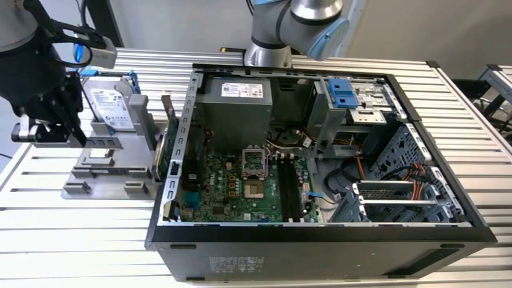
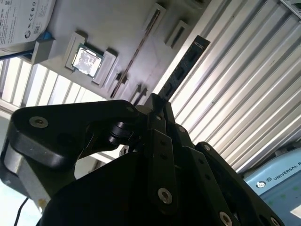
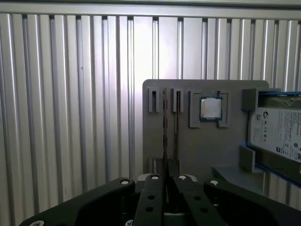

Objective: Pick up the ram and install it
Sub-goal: 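Pick up the ram and move it above insertion slot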

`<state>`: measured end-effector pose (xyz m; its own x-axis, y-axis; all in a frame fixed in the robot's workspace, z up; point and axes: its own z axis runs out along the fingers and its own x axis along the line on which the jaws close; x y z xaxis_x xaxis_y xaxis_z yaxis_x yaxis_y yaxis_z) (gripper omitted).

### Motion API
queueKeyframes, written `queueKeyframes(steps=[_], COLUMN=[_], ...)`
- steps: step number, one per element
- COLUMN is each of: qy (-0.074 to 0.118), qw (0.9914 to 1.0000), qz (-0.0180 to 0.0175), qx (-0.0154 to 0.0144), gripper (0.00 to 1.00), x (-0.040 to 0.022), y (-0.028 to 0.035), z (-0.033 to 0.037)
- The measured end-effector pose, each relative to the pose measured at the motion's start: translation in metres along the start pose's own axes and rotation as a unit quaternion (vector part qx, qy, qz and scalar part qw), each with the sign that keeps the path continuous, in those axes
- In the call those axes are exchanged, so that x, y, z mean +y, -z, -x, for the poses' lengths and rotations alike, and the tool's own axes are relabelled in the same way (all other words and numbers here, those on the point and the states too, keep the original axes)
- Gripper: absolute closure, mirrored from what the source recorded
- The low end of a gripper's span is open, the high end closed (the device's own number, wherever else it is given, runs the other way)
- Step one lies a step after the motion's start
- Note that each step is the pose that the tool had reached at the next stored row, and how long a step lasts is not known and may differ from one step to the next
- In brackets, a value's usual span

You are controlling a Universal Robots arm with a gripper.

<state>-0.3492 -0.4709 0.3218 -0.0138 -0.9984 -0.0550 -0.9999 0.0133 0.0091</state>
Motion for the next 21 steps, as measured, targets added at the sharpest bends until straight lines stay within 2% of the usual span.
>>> queueKeyframes(steps=[9,21], qy=[0.000,0.000], qw=[1.00000,1.00000], qz=[0.0000,0.0000], qx=[0.0000,0.0000], gripper=[1.00,1.00], x=[0.0003,0.0006], y=[0.0186,0.0493], z=[0.0010,0.0027])
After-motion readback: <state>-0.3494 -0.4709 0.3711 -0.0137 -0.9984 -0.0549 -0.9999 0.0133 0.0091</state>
